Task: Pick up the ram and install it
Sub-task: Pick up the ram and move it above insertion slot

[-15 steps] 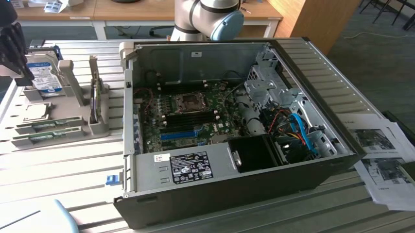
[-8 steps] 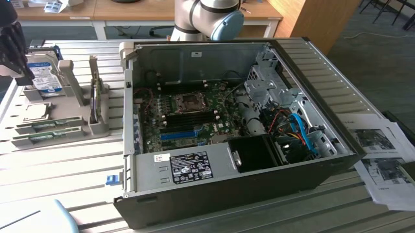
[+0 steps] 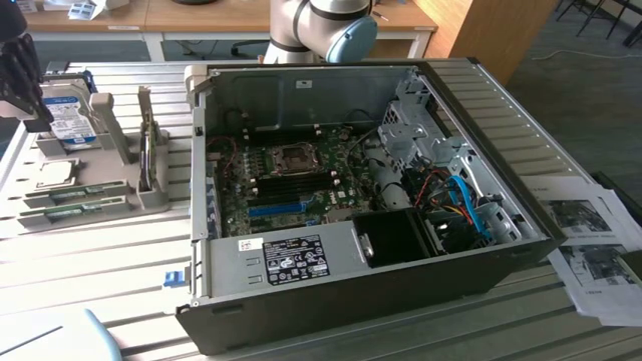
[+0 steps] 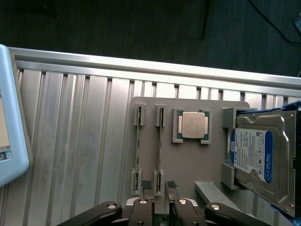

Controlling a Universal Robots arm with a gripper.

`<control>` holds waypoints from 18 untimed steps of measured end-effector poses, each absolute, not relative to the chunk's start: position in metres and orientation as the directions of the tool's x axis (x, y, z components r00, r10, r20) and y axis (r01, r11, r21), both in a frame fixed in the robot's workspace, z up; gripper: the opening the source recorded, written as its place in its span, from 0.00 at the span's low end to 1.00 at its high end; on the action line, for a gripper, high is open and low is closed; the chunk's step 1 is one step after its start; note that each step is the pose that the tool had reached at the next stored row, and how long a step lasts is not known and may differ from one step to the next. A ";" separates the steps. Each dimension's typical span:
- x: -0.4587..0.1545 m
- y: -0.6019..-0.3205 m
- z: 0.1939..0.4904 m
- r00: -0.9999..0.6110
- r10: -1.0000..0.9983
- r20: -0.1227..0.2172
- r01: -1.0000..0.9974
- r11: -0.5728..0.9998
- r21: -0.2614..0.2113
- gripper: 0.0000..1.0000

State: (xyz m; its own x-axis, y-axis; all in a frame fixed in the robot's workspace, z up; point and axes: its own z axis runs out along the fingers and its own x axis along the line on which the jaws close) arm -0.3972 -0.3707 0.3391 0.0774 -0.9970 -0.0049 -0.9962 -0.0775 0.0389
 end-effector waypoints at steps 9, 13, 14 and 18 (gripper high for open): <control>-0.397 -0.371 0.335 0.077 -0.997 -0.005 -0.996 -0.078 0.039 0.23; -0.397 -0.371 0.333 0.077 -0.997 -0.005 -0.996 -0.078 0.039 0.23; -0.397 -0.371 0.332 0.077 -0.997 -0.005 -0.996 -0.078 0.039 0.23; -0.397 -0.371 0.330 0.077 -0.997 -0.005 -0.996 -0.077 0.039 0.23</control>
